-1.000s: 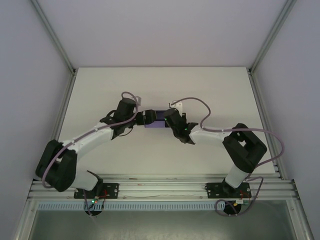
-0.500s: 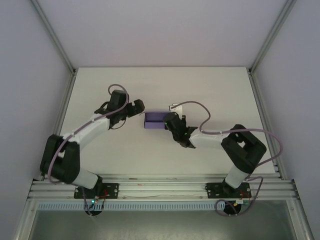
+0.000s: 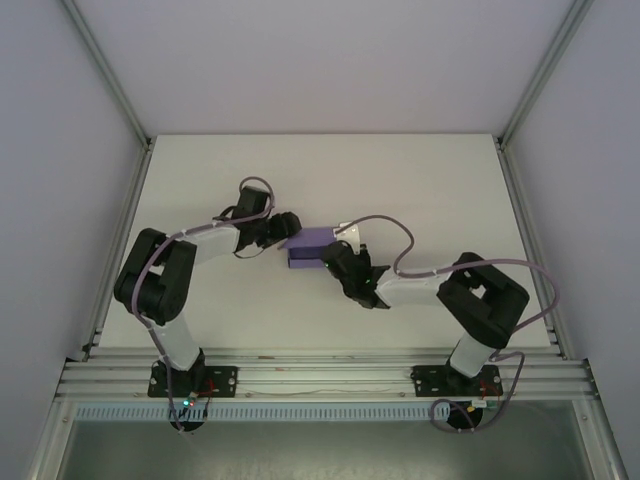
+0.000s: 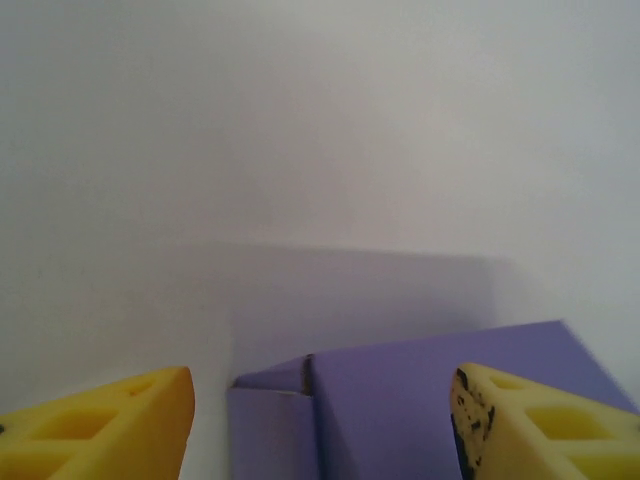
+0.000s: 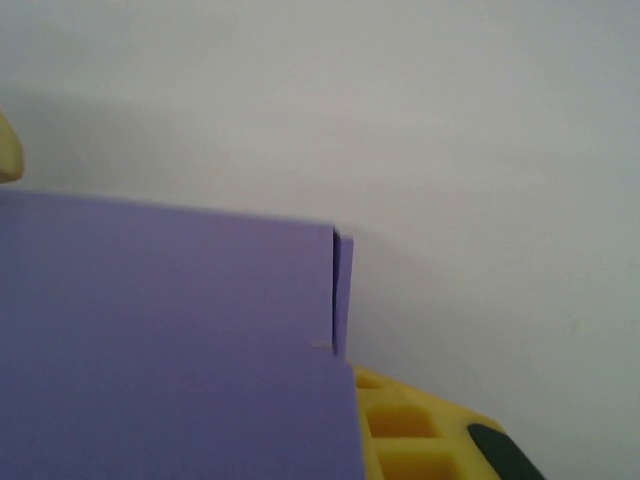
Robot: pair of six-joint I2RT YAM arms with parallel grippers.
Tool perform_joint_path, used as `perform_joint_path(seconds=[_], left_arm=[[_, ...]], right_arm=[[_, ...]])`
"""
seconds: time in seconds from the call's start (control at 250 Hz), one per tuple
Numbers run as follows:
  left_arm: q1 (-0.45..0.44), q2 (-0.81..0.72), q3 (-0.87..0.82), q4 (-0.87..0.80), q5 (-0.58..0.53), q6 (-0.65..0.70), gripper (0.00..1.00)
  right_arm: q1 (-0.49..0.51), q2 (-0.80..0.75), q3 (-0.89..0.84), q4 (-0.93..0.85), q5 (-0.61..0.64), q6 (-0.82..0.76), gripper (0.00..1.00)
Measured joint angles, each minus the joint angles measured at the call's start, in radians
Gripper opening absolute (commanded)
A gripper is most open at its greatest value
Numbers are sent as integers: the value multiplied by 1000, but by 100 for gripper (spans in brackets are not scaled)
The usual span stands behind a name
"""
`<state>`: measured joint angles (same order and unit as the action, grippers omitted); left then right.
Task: Assemble paper box
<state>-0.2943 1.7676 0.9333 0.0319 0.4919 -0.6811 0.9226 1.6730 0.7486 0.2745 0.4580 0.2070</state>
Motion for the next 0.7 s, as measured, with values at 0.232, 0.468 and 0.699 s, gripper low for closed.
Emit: perform_joint_path(seconds=[0.232,0.468,0.699], left_arm=[[2,34,-62,187,81,-33,44],[0,43,-93,273,101,-48,40],[0,43,-112,304,103,-47,37]], right_arm=[[5,-62,-64,-59,-56,18,36],[9,-226,-140,-124,-126,66,60],[9,-430,-216,-231,-210,99,81]])
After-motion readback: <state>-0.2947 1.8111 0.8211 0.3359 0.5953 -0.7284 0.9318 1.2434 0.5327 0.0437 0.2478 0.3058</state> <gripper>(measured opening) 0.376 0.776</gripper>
